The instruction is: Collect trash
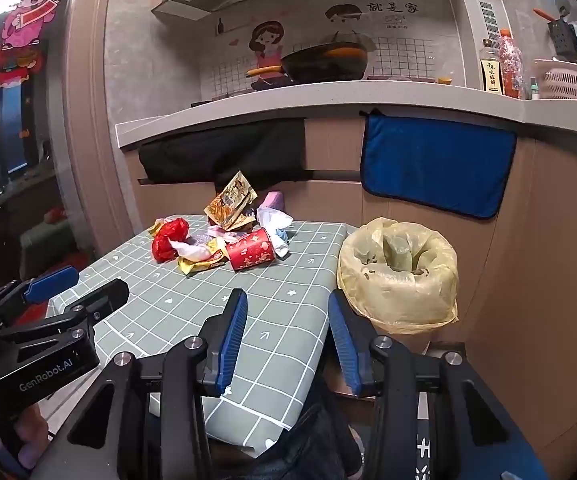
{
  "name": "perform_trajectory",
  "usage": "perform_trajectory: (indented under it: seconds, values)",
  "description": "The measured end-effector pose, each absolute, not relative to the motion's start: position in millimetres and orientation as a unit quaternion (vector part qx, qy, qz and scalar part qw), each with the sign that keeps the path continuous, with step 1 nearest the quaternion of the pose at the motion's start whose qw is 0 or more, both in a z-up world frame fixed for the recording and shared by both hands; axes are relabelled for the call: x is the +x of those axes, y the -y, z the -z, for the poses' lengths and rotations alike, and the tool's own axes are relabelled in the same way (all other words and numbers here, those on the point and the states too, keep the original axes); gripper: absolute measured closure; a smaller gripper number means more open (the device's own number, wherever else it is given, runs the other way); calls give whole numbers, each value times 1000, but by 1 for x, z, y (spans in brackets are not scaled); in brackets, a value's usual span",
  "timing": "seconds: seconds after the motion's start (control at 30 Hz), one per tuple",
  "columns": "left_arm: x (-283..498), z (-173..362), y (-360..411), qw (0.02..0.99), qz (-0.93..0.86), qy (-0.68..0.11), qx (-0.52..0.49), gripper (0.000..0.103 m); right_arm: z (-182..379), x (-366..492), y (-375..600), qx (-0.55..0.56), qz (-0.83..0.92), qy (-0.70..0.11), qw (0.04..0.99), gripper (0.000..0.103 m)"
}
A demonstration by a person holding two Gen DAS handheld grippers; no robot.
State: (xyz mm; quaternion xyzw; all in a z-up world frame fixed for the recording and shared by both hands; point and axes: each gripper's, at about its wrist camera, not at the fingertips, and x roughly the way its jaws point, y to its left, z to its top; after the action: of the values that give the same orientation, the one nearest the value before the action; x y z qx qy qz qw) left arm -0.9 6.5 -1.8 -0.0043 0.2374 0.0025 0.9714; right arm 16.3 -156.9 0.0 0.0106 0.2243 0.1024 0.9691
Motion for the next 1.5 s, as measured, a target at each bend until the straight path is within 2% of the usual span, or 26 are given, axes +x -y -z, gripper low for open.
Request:
perform_trajectory:
  seconds: [1.5]
  values:
    - [5,-4,-8,973,-5,-230,1,32,0,15,161,20,-109,-223,968,62]
